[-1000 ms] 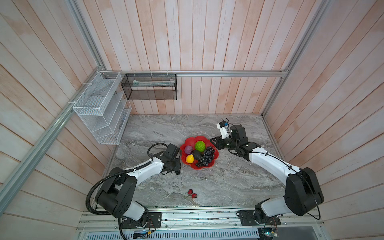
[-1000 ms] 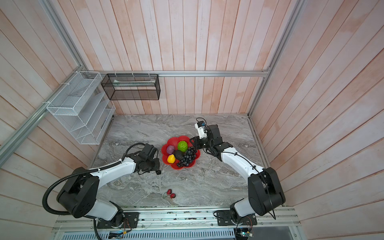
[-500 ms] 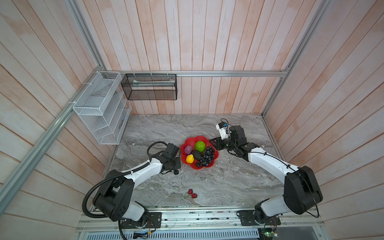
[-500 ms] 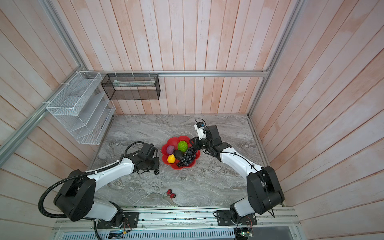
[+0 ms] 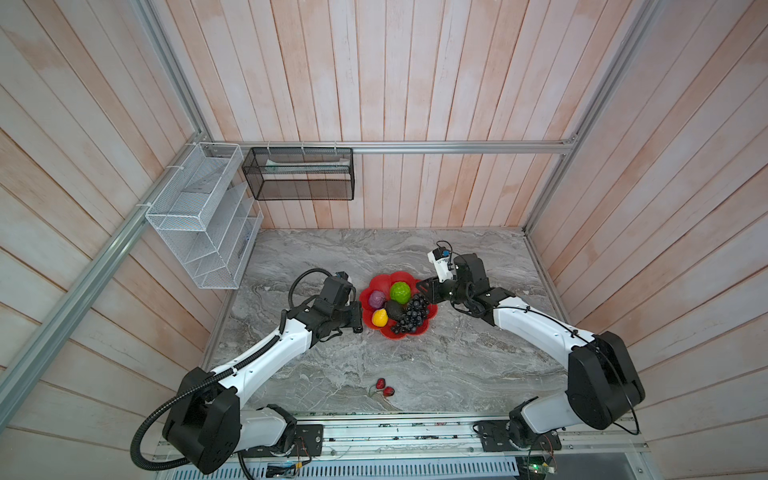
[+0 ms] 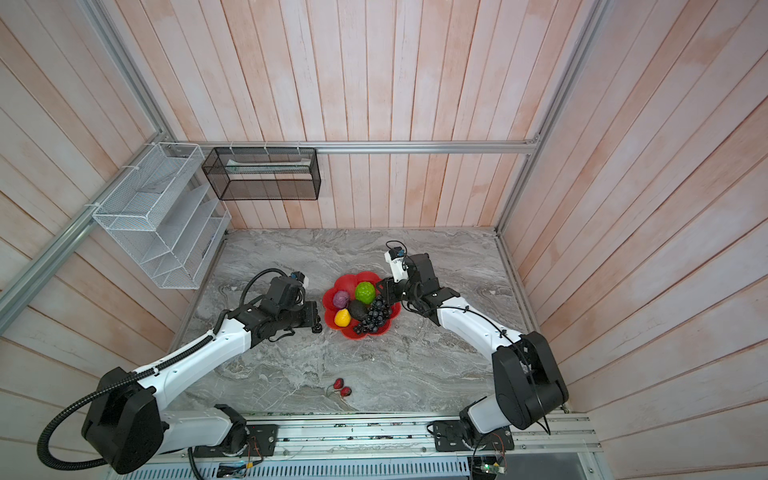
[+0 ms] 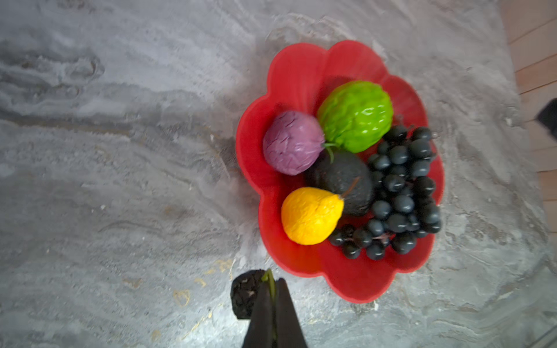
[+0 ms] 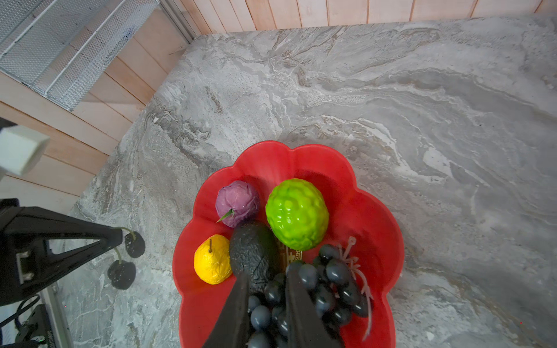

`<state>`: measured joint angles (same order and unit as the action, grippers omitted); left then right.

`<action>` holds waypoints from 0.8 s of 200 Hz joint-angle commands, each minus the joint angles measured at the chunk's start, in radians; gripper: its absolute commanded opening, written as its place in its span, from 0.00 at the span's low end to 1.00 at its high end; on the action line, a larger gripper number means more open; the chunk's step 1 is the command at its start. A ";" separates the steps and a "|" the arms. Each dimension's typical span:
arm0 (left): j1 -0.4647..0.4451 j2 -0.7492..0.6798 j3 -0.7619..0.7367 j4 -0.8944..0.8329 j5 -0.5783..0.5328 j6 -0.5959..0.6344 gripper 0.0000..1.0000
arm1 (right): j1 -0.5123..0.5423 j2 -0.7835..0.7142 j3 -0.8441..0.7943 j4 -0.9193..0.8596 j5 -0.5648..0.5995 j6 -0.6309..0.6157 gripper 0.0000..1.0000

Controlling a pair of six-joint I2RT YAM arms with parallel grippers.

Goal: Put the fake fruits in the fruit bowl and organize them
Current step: 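Lift the black cherries into the bowl with the left gripper while the right holds grapes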

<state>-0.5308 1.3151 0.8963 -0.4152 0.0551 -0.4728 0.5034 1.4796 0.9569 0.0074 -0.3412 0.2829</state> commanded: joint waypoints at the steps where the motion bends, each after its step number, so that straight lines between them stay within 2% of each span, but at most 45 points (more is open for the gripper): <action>1: 0.005 0.064 0.063 0.091 0.047 0.096 0.00 | 0.034 0.028 0.006 0.017 -0.009 0.009 0.24; 30: 0.007 0.147 0.115 0.121 0.016 0.130 0.00 | 0.057 0.039 0.024 0.006 0.018 0.000 0.24; 74: 0.017 0.243 0.138 0.177 -0.018 0.169 0.00 | 0.066 0.047 0.040 -0.007 -0.005 -0.006 0.24; 96: 0.038 0.279 0.127 0.230 0.038 0.190 0.00 | 0.093 0.050 0.058 -0.036 -0.004 -0.020 0.25; 119: 0.041 0.322 0.144 0.221 0.043 0.201 0.01 | 0.119 0.039 0.059 -0.062 0.009 -0.028 0.27; 160: 0.043 0.338 0.133 0.237 0.102 0.176 0.10 | 0.130 0.025 0.033 -0.081 0.024 -0.024 0.30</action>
<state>-0.4911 1.6489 1.0119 -0.2127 0.1036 -0.2989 0.6300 1.5192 0.9905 -0.0338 -0.3370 0.2687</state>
